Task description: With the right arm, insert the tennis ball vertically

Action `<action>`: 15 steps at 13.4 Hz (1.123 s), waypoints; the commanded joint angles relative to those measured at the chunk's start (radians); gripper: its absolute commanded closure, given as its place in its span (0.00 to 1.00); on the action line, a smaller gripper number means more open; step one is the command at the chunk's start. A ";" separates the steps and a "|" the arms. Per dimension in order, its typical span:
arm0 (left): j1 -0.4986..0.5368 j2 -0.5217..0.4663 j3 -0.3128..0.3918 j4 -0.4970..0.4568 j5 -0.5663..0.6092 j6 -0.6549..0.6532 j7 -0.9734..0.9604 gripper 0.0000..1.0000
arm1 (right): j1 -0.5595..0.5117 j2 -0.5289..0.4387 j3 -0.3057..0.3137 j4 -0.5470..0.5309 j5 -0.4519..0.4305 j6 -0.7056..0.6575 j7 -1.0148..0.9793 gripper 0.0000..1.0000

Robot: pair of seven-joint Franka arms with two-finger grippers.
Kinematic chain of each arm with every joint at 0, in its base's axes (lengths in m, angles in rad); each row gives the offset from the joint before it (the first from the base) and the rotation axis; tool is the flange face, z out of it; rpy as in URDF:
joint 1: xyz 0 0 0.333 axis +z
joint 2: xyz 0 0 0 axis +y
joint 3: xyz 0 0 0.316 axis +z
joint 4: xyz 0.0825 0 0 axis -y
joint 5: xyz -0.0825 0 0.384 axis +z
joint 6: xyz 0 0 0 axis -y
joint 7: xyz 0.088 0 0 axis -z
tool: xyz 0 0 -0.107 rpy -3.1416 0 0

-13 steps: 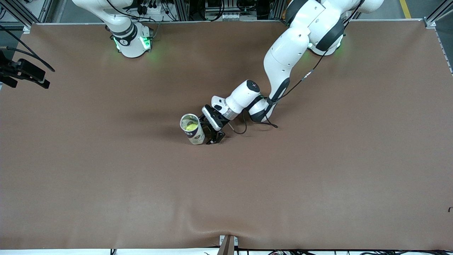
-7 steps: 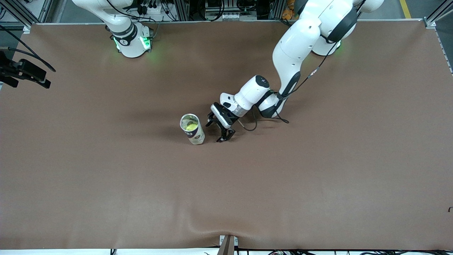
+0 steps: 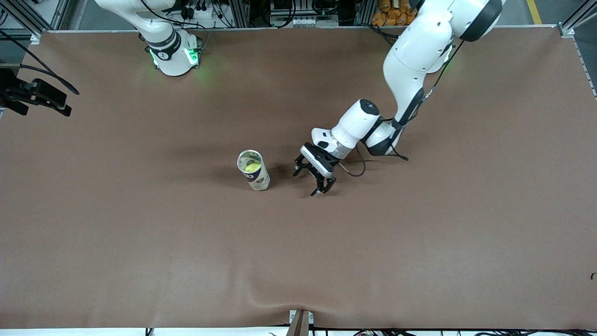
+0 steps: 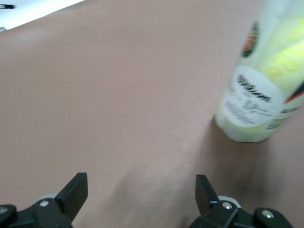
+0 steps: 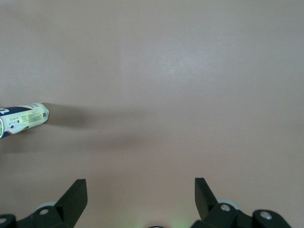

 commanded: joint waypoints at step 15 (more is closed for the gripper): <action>0.332 -0.374 -0.001 -0.105 -0.005 -0.547 0.007 0.00 | -0.010 -0.058 0.009 -0.073 -0.013 0.041 -0.007 0.00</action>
